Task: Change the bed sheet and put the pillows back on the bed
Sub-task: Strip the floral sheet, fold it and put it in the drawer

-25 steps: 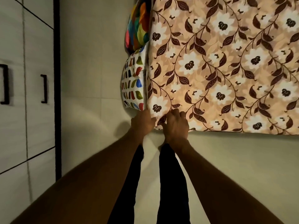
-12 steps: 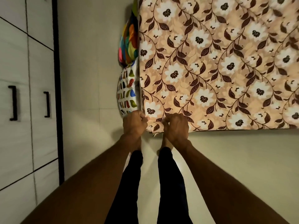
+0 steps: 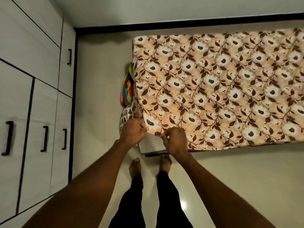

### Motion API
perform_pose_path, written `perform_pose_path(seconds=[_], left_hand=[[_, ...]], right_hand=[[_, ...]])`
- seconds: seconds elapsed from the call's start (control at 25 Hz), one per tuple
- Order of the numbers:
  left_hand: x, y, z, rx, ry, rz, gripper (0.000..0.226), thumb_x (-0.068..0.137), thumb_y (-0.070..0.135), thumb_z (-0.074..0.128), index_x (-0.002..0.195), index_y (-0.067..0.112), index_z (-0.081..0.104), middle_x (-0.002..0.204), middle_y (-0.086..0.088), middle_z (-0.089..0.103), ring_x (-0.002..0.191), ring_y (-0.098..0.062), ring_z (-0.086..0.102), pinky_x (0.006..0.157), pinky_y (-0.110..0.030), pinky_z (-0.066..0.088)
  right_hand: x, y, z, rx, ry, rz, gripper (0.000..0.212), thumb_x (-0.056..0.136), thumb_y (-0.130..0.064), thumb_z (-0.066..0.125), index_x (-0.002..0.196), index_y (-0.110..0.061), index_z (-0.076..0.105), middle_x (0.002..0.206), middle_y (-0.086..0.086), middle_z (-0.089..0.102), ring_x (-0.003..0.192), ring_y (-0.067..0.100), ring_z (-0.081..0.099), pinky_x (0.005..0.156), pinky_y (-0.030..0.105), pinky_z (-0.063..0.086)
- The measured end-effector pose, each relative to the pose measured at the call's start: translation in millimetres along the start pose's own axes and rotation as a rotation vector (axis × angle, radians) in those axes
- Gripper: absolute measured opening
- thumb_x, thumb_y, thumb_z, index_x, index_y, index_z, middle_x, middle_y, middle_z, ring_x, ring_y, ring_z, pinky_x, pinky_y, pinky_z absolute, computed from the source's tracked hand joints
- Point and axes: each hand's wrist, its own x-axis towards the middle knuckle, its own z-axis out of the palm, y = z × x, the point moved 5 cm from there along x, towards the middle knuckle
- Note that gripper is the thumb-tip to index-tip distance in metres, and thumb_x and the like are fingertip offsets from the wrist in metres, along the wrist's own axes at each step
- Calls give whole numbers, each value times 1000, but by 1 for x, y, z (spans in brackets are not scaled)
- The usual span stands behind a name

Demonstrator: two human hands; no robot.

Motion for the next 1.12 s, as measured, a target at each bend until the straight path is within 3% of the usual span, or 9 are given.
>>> perform_pose_path(seconds=[0.12,0.28,0.36,0.48,0.56,0.6,0.72,0.92,1.12], left_hand=[[-24,17,-18,-7,-167,78,26,87,27,79,70,29,61,73,10,66,69,-7,63,65,-27,50],[-37,25,-24,-45,-457,110,18,83,18,83,72,21,69,74,4,72,73,-12,71,72,-33,60],[-21,36,-30,-46,-409,84,19,83,21,84,73,22,68,74,4,71,72,-13,70,72,-33,60],[16,61,-34,0,-191,41,16,89,31,76,80,25,65,79,5,68,75,-18,67,72,-34,58],[36,73,-31,-7,-114,-30,20,94,44,68,102,26,66,100,0,72,91,-24,69,84,-40,59],[44,75,-26,-11,-135,-61,35,97,50,62,121,24,63,117,-5,71,105,-29,67,93,-44,57],[56,74,-13,21,-247,-93,66,101,54,53,153,17,38,152,-12,52,136,-35,52,111,-47,45],[39,40,-6,153,-392,-126,72,92,51,62,151,15,42,154,-12,48,139,-32,49,115,-44,42],[39,-27,-16,108,-422,-176,73,80,64,57,144,28,51,146,-4,56,128,-25,58,108,-46,49]], right_hand=[[-12,-5,-19,-1,-118,-10,8,89,-29,81,86,-22,80,82,-8,76,70,4,63,70,23,50],[-12,7,-33,1,-433,-49,12,90,-34,78,95,-23,80,90,-6,77,77,7,68,76,27,54],[7,11,-49,1,-409,-34,14,91,-37,77,93,-23,79,87,-8,75,78,8,67,75,29,54],[50,15,-64,-64,-229,41,18,92,-40,74,93,-23,78,91,-8,76,83,12,70,77,35,59],[70,14,-70,-106,-133,68,19,95,-39,68,97,-22,77,99,-1,75,90,20,72,77,37,60],[76,15,-71,-112,-99,73,19,97,-37,65,101,-22,76,106,1,73,94,22,71,78,37,59],[82,19,-71,-84,-52,79,22,100,-33,59,111,-19,73,116,6,67,104,27,68,79,38,55],[69,24,-51,-78,-171,83,29,99,-36,55,117,-22,72,119,6,67,110,27,67,89,41,58],[69,-3,-31,-191,-251,76,26,96,-30,56,115,-21,71,113,5,69,106,27,68,84,37,56]])
